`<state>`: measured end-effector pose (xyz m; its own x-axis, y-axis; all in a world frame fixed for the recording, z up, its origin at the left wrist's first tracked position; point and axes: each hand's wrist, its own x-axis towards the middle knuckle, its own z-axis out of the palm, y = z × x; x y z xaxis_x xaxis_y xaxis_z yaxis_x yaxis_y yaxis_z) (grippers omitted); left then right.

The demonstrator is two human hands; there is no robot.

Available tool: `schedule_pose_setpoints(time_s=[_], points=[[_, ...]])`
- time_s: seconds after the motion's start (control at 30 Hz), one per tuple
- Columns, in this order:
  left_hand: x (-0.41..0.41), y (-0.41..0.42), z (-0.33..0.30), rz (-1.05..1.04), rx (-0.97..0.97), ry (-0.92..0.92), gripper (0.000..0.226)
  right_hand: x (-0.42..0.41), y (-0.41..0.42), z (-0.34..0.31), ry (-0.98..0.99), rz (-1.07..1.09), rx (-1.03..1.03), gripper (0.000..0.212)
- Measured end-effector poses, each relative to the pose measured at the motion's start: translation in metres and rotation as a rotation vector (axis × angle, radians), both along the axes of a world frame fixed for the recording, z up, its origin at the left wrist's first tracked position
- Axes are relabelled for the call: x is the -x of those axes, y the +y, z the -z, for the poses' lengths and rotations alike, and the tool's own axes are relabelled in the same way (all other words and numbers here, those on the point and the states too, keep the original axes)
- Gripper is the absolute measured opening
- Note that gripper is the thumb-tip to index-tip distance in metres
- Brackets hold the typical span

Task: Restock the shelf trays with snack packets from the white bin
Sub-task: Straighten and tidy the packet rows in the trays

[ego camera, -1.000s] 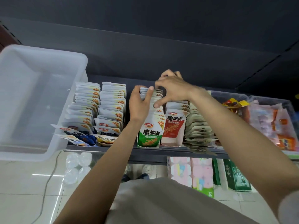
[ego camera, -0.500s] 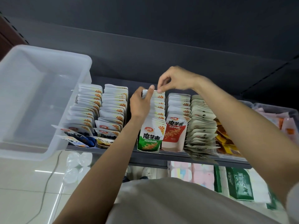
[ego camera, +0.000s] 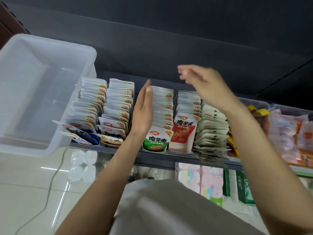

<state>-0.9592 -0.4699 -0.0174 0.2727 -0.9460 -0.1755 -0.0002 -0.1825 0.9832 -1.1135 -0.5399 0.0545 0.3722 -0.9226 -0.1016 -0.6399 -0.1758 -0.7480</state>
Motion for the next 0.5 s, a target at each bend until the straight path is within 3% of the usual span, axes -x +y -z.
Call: schedule_pose_setpoints(time_s=[0.07, 0.2, 0.27, 0.4, 0.5], points=[[-0.002, 0.02, 0.005, -0.002, 0.019, 0.158, 0.046, 0.001, 0.039, 0.005, -0.254, 0.221, -0.085, 0.033], [-0.005, 0.042, 0.021, 0.033, -0.046, 0.37, 0.064, -0.011, 0.096, 0.035, -0.276, 0.286, -0.166, 0.041], [-0.004, 0.045, 0.024, 0.093, -0.072, 0.357, 0.07, -0.018, 0.11, 0.046, -0.203, 0.279, -0.079, 0.044], [0.001, 0.046, 0.027, 0.17, -0.046, 0.278, 0.077, -0.02, 0.126, 0.058, -0.079, 0.317, 0.282, 0.038], [0.002, 0.043, 0.029, 0.184, -0.015, 0.241, 0.079, -0.018, 0.135, 0.069, -0.046, 0.313, 0.268, 0.038]])
